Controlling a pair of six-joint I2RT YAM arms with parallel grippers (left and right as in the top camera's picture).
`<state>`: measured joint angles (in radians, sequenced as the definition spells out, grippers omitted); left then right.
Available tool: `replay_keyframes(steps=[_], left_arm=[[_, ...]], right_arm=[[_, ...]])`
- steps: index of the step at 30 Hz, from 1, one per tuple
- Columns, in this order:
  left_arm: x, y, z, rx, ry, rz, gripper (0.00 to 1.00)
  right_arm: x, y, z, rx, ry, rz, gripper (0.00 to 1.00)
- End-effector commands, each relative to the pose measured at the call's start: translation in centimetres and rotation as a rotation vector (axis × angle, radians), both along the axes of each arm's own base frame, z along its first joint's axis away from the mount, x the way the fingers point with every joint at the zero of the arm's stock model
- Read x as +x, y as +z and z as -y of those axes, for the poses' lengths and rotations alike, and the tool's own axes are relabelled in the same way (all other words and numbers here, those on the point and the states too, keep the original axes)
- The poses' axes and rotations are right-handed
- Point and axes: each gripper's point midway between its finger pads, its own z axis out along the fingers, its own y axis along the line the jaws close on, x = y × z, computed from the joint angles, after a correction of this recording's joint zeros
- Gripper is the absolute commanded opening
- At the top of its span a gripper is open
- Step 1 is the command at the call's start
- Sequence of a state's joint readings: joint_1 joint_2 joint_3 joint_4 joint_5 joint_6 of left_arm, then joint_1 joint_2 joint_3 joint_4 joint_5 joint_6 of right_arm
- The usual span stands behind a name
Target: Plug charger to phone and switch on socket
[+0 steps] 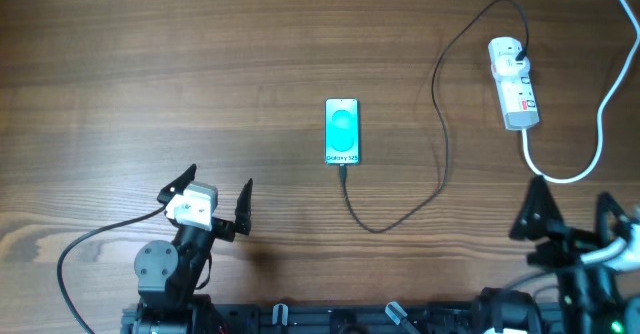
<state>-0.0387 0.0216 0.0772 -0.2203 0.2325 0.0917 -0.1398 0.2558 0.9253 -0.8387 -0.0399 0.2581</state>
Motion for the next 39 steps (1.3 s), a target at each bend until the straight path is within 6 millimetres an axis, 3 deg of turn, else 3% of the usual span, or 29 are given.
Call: replay_keyframes(steps=[1,4,10,19,39], left_arm=[[0.0,-0.3,0.1,-0.006,-0.001,-0.005,1.0],[0.0,-0.3,0.1,-0.006,-0.001,-0.005,1.0],[0.0,-0.3,0.1,-0.006,-0.001,-0.005,1.0],[0.0,-0.3,0.1,-0.006,-0.001,-0.005,1.0],[0.0,-0.3,0.1,-0.006,-0.001,-0.005,1.0]], right_arm=[[1.9,-4.1,-1.6,-0.038,0.116,0.043,1.0],[3.9,-6.7,-2.0,-0.039,0.145,0.147,1.0],[7.2,-10.4,-0.9,0.061,0.068,0.26,1.0],[8.5,-16.0,-0.6,0.062,0.043,0.187,1.0],[8.6,-16.0,-0.7,0.04,0.048,0.186,1.0]])
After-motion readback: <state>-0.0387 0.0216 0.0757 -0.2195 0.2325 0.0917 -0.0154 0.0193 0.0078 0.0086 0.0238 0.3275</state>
